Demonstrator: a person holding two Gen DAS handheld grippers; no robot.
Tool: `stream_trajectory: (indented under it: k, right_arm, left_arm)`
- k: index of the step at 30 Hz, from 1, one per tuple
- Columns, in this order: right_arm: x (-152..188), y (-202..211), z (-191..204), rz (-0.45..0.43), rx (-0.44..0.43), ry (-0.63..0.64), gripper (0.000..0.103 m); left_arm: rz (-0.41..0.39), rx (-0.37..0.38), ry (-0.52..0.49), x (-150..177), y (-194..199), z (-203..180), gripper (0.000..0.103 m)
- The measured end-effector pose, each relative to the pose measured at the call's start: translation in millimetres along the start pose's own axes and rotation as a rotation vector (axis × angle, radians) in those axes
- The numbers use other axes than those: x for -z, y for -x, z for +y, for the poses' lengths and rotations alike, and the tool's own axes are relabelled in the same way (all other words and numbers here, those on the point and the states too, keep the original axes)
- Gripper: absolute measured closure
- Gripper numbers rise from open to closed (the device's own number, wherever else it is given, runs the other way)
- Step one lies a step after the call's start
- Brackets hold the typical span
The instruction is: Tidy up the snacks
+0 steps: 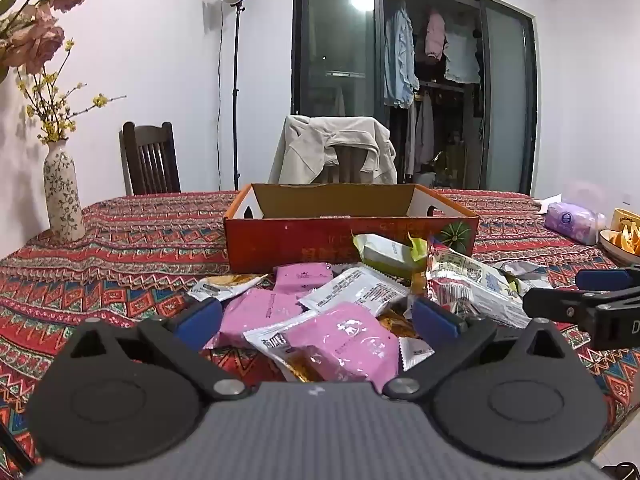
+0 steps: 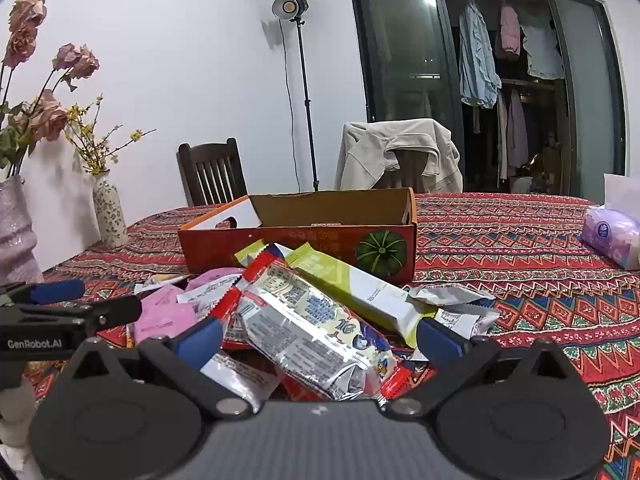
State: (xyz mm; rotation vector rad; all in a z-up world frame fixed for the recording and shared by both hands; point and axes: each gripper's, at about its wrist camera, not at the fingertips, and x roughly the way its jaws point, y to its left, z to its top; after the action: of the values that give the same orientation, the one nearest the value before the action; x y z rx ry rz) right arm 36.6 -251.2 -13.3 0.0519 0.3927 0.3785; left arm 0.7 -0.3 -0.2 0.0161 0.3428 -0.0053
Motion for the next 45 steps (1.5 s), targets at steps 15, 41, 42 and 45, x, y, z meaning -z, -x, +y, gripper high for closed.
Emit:
stream_trajectory:
  k: [15,41,42,45]
  right_arm:
    - [2.6,-3.1,-3.2,0.018,-0.002,-0.005,0.0]
    - [3.7,-5.4,-0.6,0.026,0.002,-0.003,0.0]
    - [3.8,-5.4,-0.7,0.026,0.002,-0.003,0.0]
    - [4.1,-5.5,-0.9,0.027,0.003,-0.003,0.0]
  left_arm:
    - [0.007,0.002,0.035,5.4,-1.4,3.9,0.0]
    - [0.012,0.004,0.052,9.4,-2.6,9.4,0.0]
    - [0.012,0.003,0.053,9.5,-2.6,9.5,0.0]
    - [0.01,0.004,0.054,9.5,-2.0,10.0,0.0]
